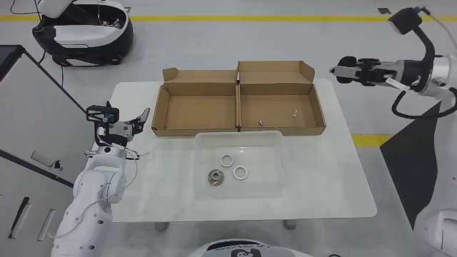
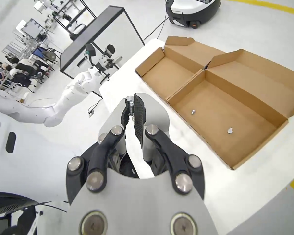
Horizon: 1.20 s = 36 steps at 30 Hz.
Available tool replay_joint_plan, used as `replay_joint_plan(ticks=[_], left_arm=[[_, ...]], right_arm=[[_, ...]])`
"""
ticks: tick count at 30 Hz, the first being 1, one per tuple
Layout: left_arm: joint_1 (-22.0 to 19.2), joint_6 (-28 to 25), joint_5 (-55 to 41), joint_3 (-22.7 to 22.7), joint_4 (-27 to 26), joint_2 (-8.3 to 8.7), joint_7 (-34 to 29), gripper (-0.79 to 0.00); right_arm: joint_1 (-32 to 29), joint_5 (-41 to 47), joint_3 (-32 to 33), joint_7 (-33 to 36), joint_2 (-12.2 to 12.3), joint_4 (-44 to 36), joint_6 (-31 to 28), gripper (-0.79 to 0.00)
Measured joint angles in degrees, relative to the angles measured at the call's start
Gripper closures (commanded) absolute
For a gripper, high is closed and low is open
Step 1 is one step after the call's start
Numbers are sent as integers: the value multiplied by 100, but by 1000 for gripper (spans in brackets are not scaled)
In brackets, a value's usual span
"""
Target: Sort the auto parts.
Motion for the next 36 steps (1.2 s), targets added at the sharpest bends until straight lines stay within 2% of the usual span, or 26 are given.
replay_joint_plan(ticks=[5, 13, 21, 28, 36], left_arm=[[0, 0, 0, 0, 0, 0, 0, -785], [0, 0, 0, 0, 0, 0, 0, -785], [0, 0, 0, 0, 0, 0, 0, -785], [0, 0, 0, 0, 0, 0, 0, -785], [0, 0, 0, 0, 0, 0, 0, -785]], right_arm=[[473, -369, -661, -2, 103, 261, -185, 0], [1184, -998, -2144, -3, 371, 633, -190, 0], [1917, -1053, -3604, -3, 571, 1197, -191, 0], [2674, -1168, -4849, -13, 599, 1690, -202, 0], [3556, -1351, -6039, -316, 491, 2439, -505, 0]])
